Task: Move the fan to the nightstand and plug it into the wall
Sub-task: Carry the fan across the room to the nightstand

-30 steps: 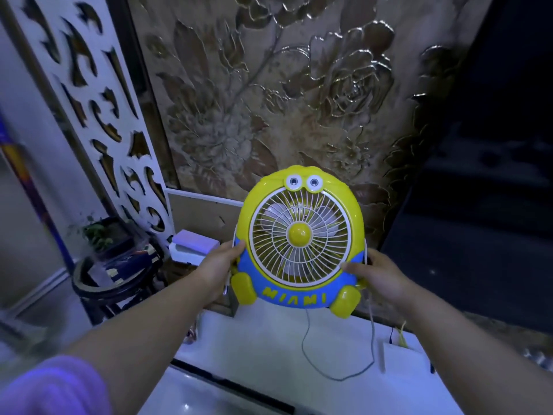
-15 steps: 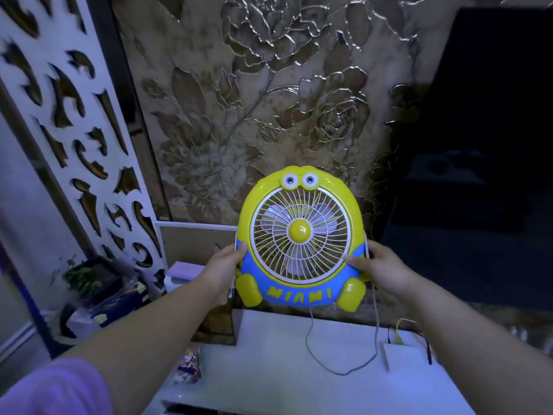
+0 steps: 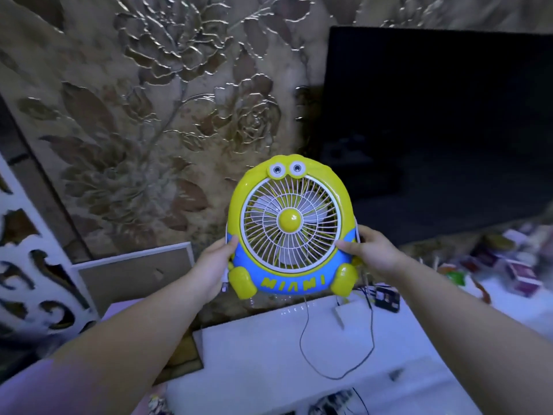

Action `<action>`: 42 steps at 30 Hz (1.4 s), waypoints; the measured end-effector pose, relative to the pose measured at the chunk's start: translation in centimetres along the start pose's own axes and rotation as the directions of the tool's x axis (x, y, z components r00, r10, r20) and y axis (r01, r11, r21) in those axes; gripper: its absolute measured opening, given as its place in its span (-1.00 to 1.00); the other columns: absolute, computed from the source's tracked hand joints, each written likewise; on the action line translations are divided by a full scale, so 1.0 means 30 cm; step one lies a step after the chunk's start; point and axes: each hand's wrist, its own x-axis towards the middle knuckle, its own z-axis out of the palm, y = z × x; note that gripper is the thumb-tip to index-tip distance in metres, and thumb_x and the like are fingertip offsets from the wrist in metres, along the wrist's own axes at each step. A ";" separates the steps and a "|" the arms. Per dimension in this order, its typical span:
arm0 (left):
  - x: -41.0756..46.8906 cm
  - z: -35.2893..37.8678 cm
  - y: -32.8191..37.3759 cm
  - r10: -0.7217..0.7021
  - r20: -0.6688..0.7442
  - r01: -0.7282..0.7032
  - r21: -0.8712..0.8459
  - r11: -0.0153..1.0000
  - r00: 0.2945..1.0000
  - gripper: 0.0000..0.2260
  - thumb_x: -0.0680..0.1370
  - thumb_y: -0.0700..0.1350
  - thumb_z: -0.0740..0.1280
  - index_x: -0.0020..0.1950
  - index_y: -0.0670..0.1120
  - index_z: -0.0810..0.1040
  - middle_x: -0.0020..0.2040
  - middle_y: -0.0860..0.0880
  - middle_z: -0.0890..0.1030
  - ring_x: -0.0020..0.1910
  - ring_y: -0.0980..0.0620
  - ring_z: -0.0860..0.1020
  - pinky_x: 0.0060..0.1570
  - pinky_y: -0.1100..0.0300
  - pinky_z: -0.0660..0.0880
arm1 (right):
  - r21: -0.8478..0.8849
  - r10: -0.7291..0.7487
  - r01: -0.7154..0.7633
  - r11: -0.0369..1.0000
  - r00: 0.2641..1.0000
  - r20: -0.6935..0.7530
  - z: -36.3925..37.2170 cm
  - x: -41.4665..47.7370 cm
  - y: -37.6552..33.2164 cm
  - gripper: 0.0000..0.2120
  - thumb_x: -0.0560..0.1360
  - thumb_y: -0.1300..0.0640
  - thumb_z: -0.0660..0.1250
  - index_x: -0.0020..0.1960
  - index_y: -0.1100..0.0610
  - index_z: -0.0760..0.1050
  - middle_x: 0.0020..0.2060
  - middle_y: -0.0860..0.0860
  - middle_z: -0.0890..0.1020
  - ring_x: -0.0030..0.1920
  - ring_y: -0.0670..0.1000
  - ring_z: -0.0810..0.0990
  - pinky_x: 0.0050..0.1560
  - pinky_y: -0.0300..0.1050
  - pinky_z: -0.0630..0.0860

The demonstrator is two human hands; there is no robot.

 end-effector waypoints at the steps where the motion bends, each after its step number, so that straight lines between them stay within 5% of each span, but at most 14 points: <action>1: 0.003 0.023 -0.009 -0.005 0.024 0.004 0.003 1.000 1.000 -0.72 0.59 -0.05 0.17 0.23 -0.11 0.50 0.18 -0.14 0.60 0.07 -0.08 0.61 0.04 -0.03 0.57 | 0.013 0.008 -0.007 1.000 1.000 -0.030 -0.021 -0.027 0.004 -0.75 0.40 0.20 0.41 0.08 0.09 0.54 0.06 0.12 0.66 0.04 0.15 0.64 0.07 0.13 0.57; 5: 0.019 0.146 -0.044 -0.031 0.158 0.024 0.047 0.999 0.987 -0.73 0.58 -0.07 0.19 0.21 -0.13 0.51 0.11 -0.16 0.62 -0.17 0.04 0.68 -0.18 0.11 0.64 | 0.042 0.016 -0.009 0.999 0.988 -0.152 -0.126 -0.154 0.032 -0.69 0.41 0.22 0.39 0.15 0.19 0.51 0.09 0.16 0.64 0.07 0.16 0.63 0.03 0.07 0.56; 11: 0.018 0.379 -0.115 -0.096 0.331 0.067 0.097 0.993 0.939 -0.76 0.58 -0.09 0.20 0.18 -0.12 0.53 0.03 -0.11 0.65 -0.17 0.02 0.67 -0.28 0.14 0.63 | 0.041 0.030 -0.017 0.999 0.945 -0.327 -0.293 -0.366 0.043 -0.79 0.44 0.29 0.33 0.08 0.20 0.53 -0.12 0.01 0.68 -0.17 -0.05 0.67 -0.32 -0.28 0.54; 15: 0.006 0.562 -0.164 -0.139 0.442 0.091 0.128 0.988 0.886 -0.80 0.57 -0.09 0.20 0.12 -0.07 0.56 0.06 -0.11 0.65 -0.14 0.00 0.68 -0.24 0.12 0.62 | 0.038 0.044 -0.030 0.999 0.891 -0.453 -0.432 -0.495 0.072 -0.78 0.43 0.27 0.35 0.07 0.17 0.53 -0.06 0.06 0.67 -0.08 0.05 0.65 -0.24 -0.19 0.55; 19: -0.021 0.725 -0.210 -0.179 0.513 0.107 0.166 0.980 0.839 -0.72 0.58 -0.08 0.19 0.23 -0.15 0.50 0.10 -0.19 0.62 -0.12 -0.08 0.64 -0.40 0.20 0.59 | 0.063 0.064 -0.036 0.997 0.847 -0.527 -0.546 -0.603 0.093 -0.80 0.44 0.31 0.33 0.05 0.17 0.53 -0.11 0.04 0.67 -0.22 -0.07 0.68 -0.34 -0.25 0.55; 25: -0.051 1.038 -0.308 -0.240 0.567 0.118 0.243 0.963 0.788 -0.73 0.55 -0.02 0.25 0.17 -0.11 0.54 0.03 -0.16 0.67 -0.05 -0.17 0.60 -0.04 -0.07 0.50 | 0.093 0.113 -0.070 0.993 0.755 -0.646 -0.785 -0.783 0.146 -0.68 0.43 0.26 0.36 0.17 0.23 0.49 0.06 0.15 0.64 0.02 0.11 0.63 -0.20 -0.15 0.57; 28: -0.071 1.194 -0.366 -0.261 0.586 0.127 0.260 0.957 0.767 -0.76 0.54 -0.03 0.26 0.13 -0.10 0.56 0.07 -0.16 0.66 -0.01 -0.17 0.62 0.05 -0.10 0.52 | 0.110 0.133 -0.079 0.991 0.719 -0.682 -0.896 -0.870 0.163 -0.70 0.43 0.29 0.35 0.16 0.25 0.49 0.03 0.15 0.65 -0.02 0.09 0.64 -0.14 -0.13 0.62; 33: -0.140 1.473 -0.450 -0.259 0.674 0.130 0.237 0.963 0.692 -0.79 0.56 -0.09 0.23 0.15 -0.10 0.53 -0.01 -0.04 0.64 -0.07 0.00 0.62 -0.14 0.11 0.57 | 0.113 0.144 -0.089 0.990 0.658 -0.739 -1.101 -1.027 0.181 -0.70 0.44 0.27 0.34 0.16 0.25 0.49 0.07 0.17 0.64 0.03 0.13 0.64 -0.05 -0.05 0.61; 38: -0.201 1.715 -0.537 -0.250 0.733 0.113 0.232 0.966 0.633 -0.84 0.57 -0.11 0.22 0.07 -0.06 0.55 0.00 -0.02 0.63 -0.04 0.01 0.59 0.03 0.04 0.52 | 0.102 0.136 -0.091 0.991 0.609 -0.781 -1.276 -1.175 0.191 -0.76 0.44 0.26 0.35 0.10 0.19 0.53 0.08 0.18 0.64 0.06 0.15 0.64 0.05 0.06 0.58; 42: -0.247 1.879 -0.589 -0.254 0.769 0.109 0.237 0.966 0.587 -0.83 0.56 -0.12 0.22 0.10 -0.10 0.54 0.00 -0.06 0.63 -0.03 -0.02 0.59 -0.02 0.08 0.52 | 0.115 0.141 -0.082 0.990 0.569 -0.810 -1.379 -1.275 0.206 -0.75 0.44 0.27 0.34 0.12 0.21 0.52 0.08 0.18 0.64 0.06 0.15 0.64 0.02 0.01 0.61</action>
